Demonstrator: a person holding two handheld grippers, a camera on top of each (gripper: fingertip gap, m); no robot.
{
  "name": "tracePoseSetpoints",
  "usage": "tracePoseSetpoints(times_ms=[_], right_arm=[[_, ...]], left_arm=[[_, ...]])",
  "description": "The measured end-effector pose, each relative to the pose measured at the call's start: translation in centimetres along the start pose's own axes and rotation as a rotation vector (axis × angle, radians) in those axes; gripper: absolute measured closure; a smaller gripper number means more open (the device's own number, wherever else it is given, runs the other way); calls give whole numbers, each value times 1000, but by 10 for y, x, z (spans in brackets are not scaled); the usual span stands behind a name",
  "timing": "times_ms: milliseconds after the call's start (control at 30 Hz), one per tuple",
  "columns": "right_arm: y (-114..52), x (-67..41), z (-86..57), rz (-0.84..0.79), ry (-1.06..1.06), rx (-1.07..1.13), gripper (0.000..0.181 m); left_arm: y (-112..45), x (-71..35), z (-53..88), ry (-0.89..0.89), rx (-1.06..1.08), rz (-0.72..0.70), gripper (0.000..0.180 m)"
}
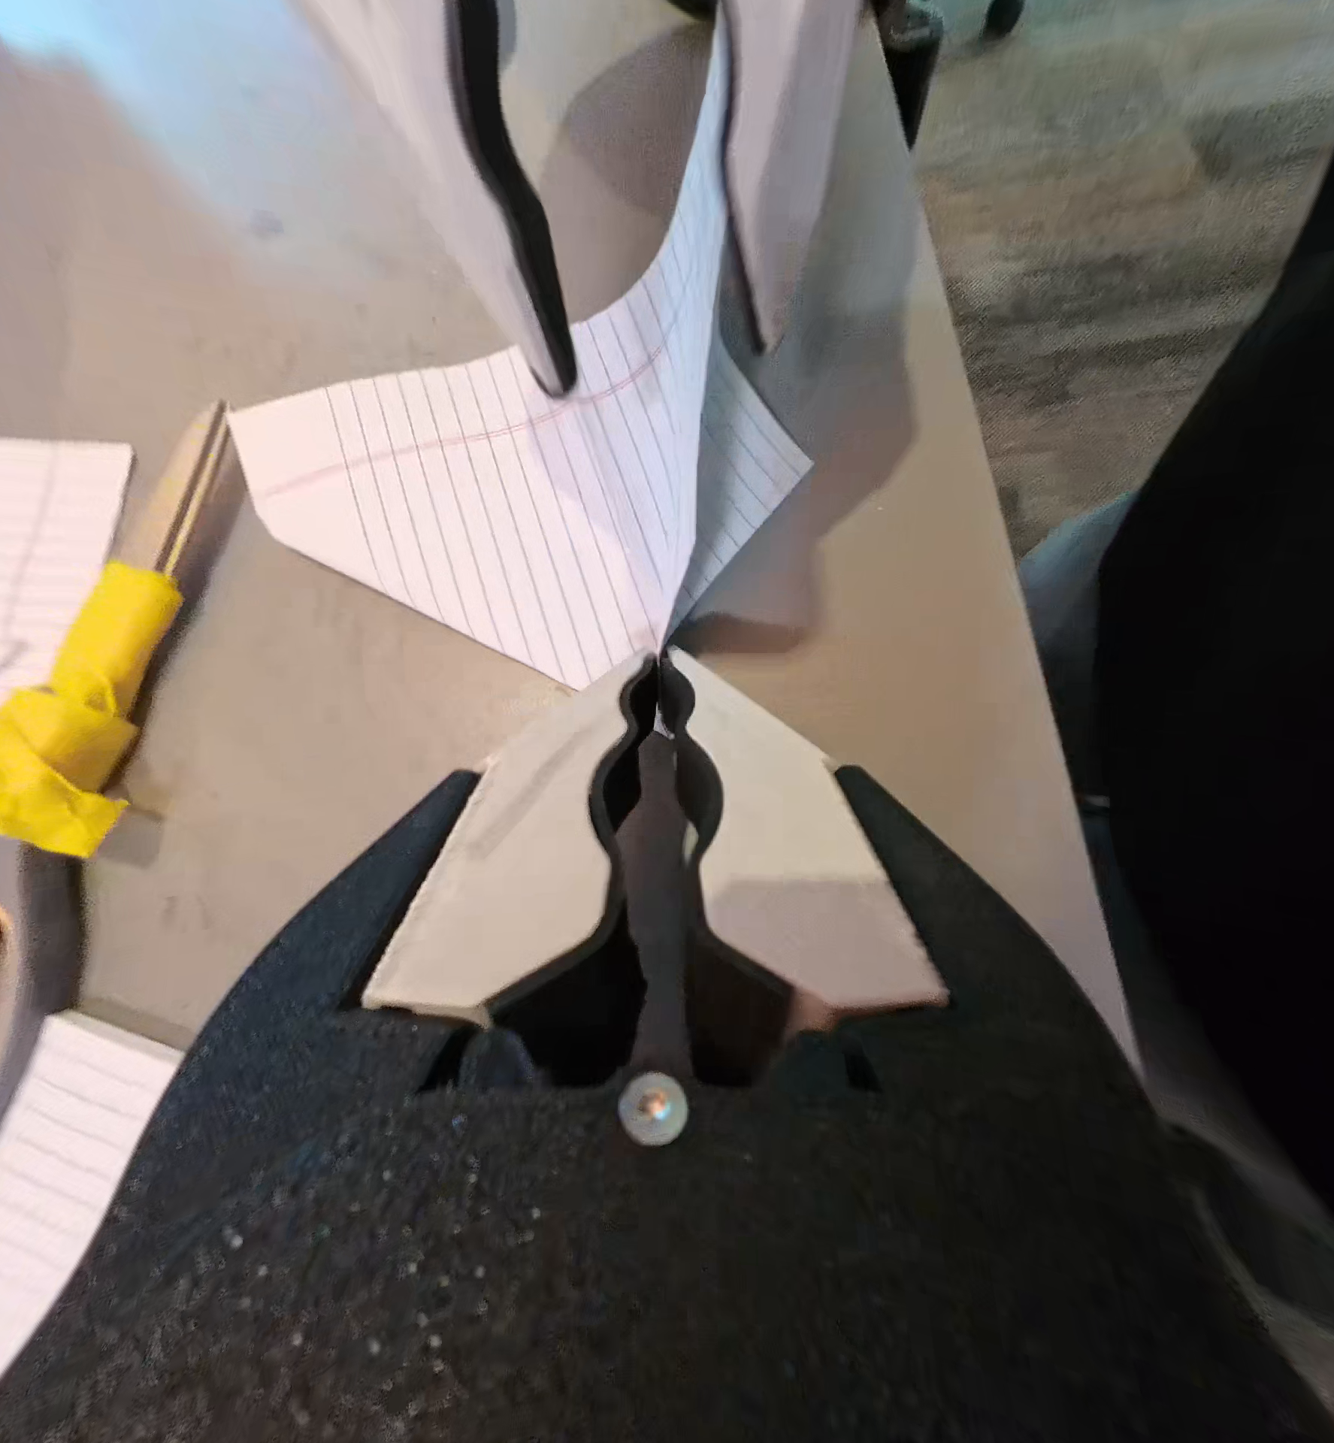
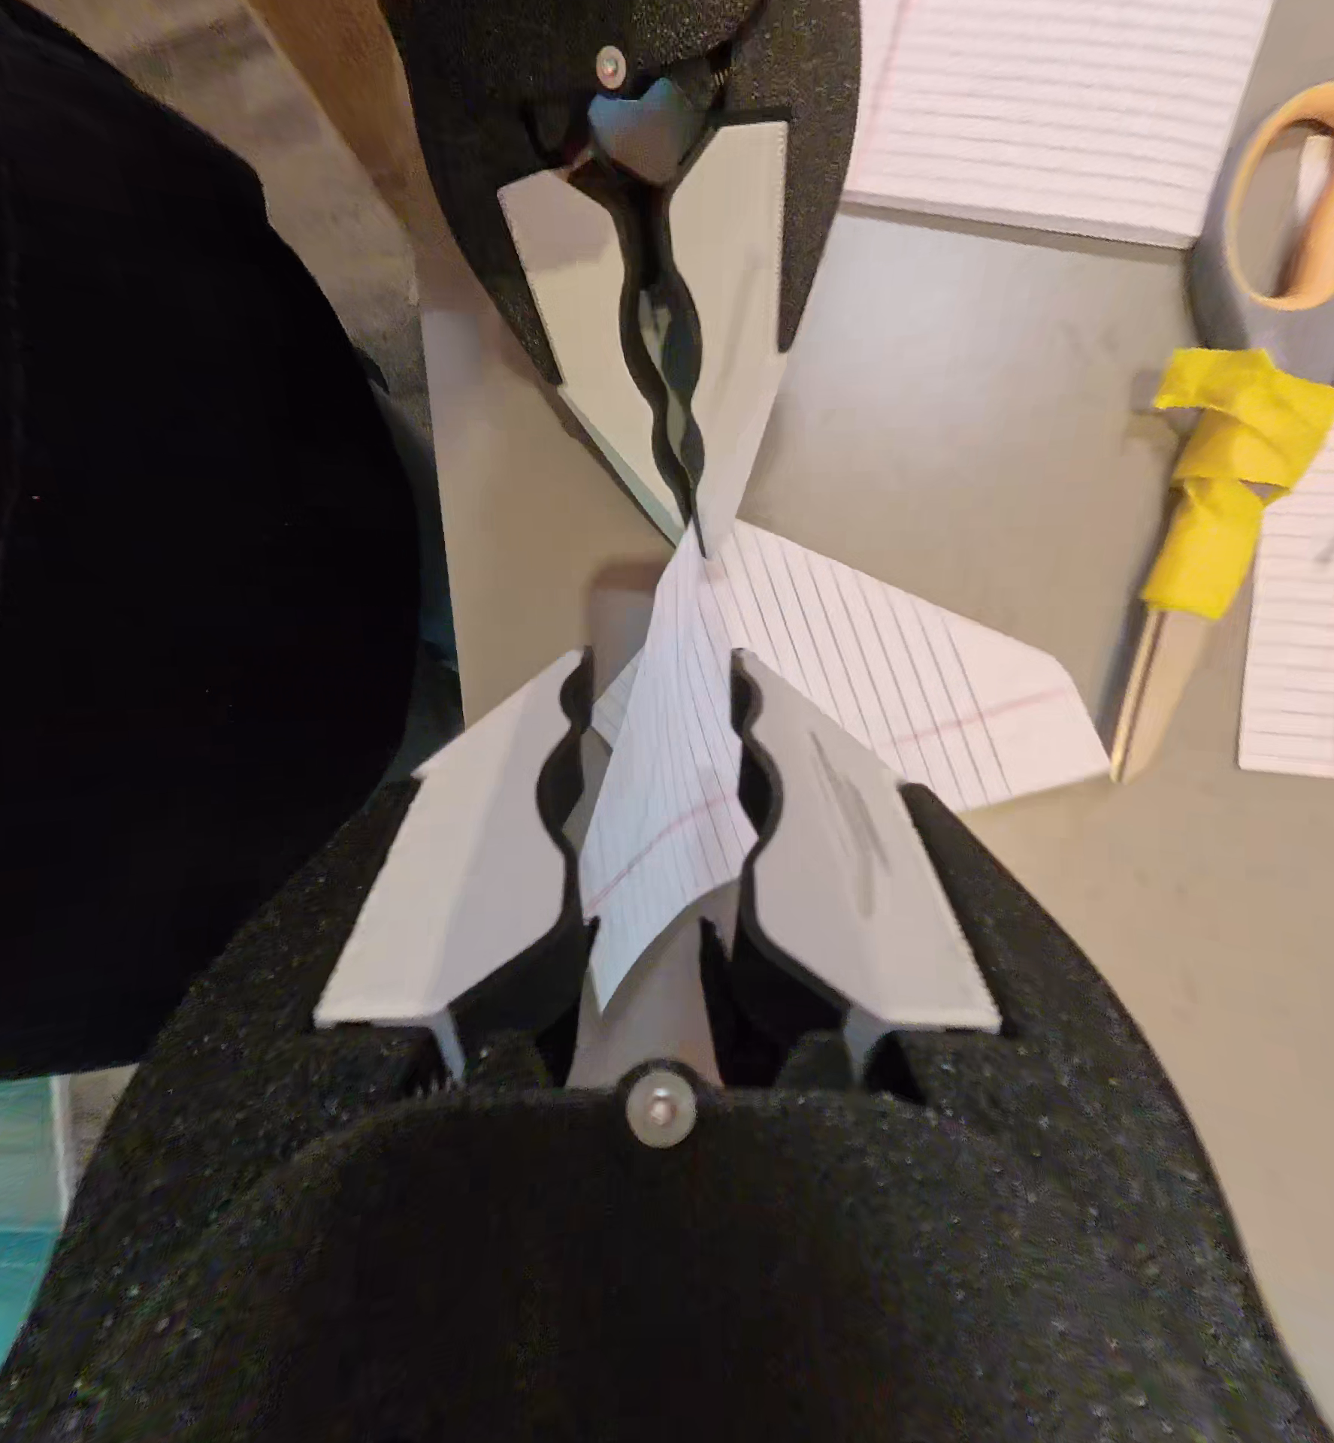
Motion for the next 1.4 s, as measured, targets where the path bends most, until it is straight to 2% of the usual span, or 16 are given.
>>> tracePoseSetpoints(times_ms=[67, 167, 333, 400, 433, 500, 633, 933, 1100, 1200, 1400], right_arm=[[8, 4, 2, -18, -18, -63, 142], [4, 11, -10, 13, -32, -13, 135], [-12, 23, -13, 102, -27, -2, 136], [-12, 20, -14, 60, -51, -8, 151], [-12, 20, -17, 41, -75, -7, 174], [-12, 19, -16, 28, -105, -76, 181], [-12, 17, -29, 20, -218, -184, 181], [-25, 12, -53, 241, -313, -392, 181], [-24, 0, -68, 297, -299, -394, 181], [-26, -11, -79, 264, -312, -420, 174], [-35, -12, -87, 281, -312, -401, 181]], left_arm=[[2, 1, 5, 120, 64, -3, 180], [4, 4, 8, 237, 165, -1, 180], [12, 0, 15, 351, 240, -77, 180], [14, 0, 18, 408, 269, -105, 180], [15, 0, 17, 437, 301, -115, 180], [16, 0, 19, 488, 334, -126, 180], [15, 3, 22, 533, 342, -101, 180], [7, 10, 21, 563, 314, -10, 180], [7, 11, 21, 586, 323, -11, 180], [7, 11, 22, 622, 360, -7, 180], [10, 13, 24, 631, 338, -4, 178]])
Point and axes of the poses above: each gripper's, where its closed fingertips meet, y back along the fingers, x out of its underside, z = x × y across the jaws, the point moved 4 cm from there along y, back along the fingers, and after that the axes turned 6 degrees about z, right-handed, at the moved point
